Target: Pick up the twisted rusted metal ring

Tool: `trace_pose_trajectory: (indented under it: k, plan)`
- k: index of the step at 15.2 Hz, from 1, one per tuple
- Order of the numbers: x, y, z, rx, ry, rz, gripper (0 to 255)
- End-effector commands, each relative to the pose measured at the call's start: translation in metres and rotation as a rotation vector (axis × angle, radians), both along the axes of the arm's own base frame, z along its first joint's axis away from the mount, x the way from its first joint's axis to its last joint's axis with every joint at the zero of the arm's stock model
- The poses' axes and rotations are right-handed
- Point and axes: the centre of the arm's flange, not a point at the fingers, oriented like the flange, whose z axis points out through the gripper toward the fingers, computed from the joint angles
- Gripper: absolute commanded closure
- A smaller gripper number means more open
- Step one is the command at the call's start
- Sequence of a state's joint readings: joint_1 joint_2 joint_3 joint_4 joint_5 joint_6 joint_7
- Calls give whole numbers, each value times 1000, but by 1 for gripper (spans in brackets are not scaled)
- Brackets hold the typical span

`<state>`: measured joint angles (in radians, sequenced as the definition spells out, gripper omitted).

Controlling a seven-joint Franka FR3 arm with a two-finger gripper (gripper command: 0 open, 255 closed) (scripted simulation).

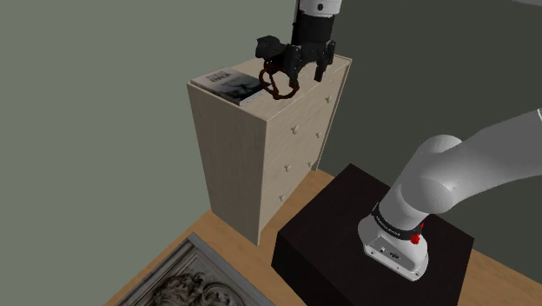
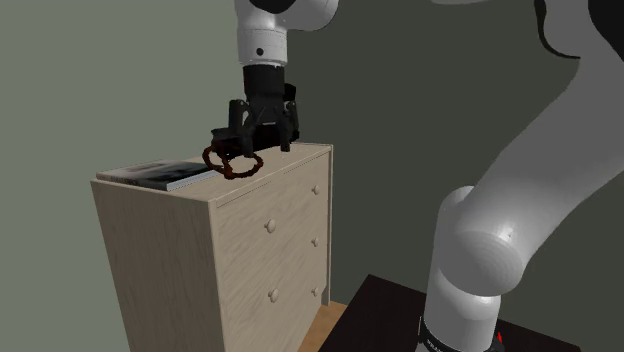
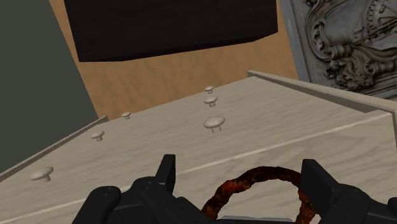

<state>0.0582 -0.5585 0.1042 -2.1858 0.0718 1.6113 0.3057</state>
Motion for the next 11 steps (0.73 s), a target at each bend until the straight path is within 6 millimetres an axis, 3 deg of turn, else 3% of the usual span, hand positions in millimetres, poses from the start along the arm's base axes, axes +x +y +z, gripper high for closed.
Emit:
trace_pose_trajectory:
  k: [1,6,11]
  plan:
    - [17,18,6,7,-20,-3,0]
    - [58,58,24,22,-67,-9,0]
    - [58,58,3,22,-68,-10,0]
